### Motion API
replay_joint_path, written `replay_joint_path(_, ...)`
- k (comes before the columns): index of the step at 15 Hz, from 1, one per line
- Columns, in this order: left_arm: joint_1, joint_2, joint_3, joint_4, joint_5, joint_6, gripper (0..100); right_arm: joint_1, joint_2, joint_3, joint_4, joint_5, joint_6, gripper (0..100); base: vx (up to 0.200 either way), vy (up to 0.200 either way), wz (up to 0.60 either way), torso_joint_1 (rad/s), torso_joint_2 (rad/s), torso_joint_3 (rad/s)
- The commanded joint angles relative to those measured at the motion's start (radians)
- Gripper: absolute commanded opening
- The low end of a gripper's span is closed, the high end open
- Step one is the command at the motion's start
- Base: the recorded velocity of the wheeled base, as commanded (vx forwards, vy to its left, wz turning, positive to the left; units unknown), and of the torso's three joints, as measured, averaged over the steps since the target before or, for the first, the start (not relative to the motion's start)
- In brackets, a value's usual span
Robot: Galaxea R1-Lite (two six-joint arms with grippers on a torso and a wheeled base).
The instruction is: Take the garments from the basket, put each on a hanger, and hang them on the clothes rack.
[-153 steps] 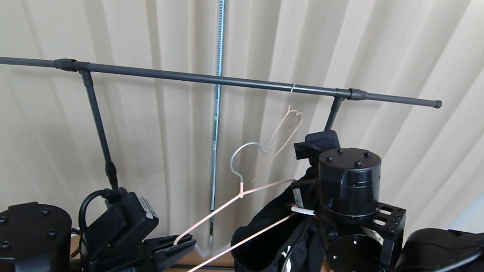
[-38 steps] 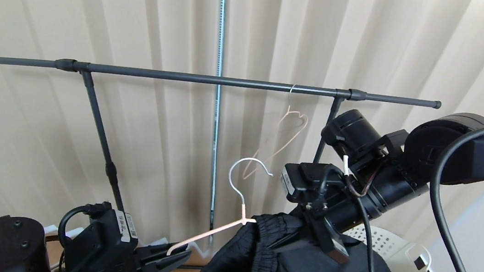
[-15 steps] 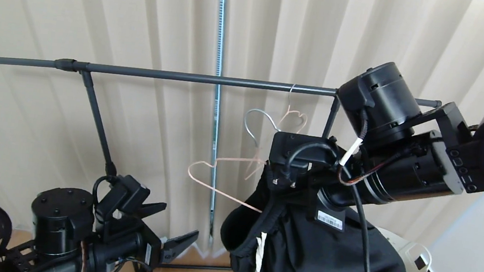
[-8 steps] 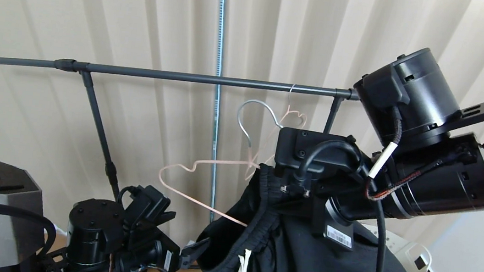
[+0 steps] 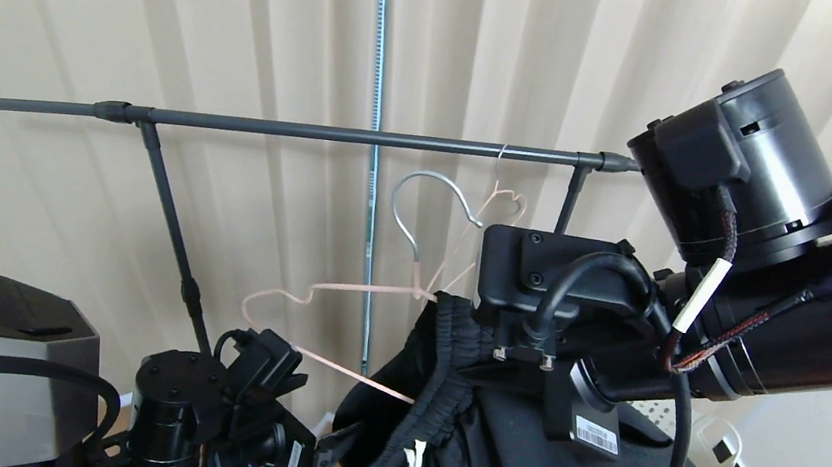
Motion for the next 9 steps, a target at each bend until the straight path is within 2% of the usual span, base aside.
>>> replay_joint_path(1, -0.003, 0.014, 0.003, 0.0, 0.0, 0.001, 0, 0.001, -0.005, 0.002, 0.0, 0.008, -0.001, 0, 0.0, 0.0, 0.0, 0.0, 0.0, 0.0)
replay_joint_path(4, -0.002, 0.006, 0.004, -0.003, 0.0, 0.004, 0, -0.021, -0.015, 0.034, -0.019, 0.009, 0.013, 0, 0.0, 0.0, 0.0, 0.0, 0.0, 0.0)
replay_joint_path(7, 0.011, -0.001, 0.006, -0.036, 0.0, 0.005, 0, -0.039, -0.036, 0.144, -0.138, 0.045, 0.188, 0, 0.0, 0.0, 0.0, 0.0, 0.0, 0.0)
replay_joint_path(9, 0.04, -0.018, 0.0, -0.036, 0.0, 0.008, 0, -0.11, -0.054, 0.242, -0.256, 0.092, 0.214, 0, 0.0, 0.0, 0.0, 0.0, 0.0, 0.0)
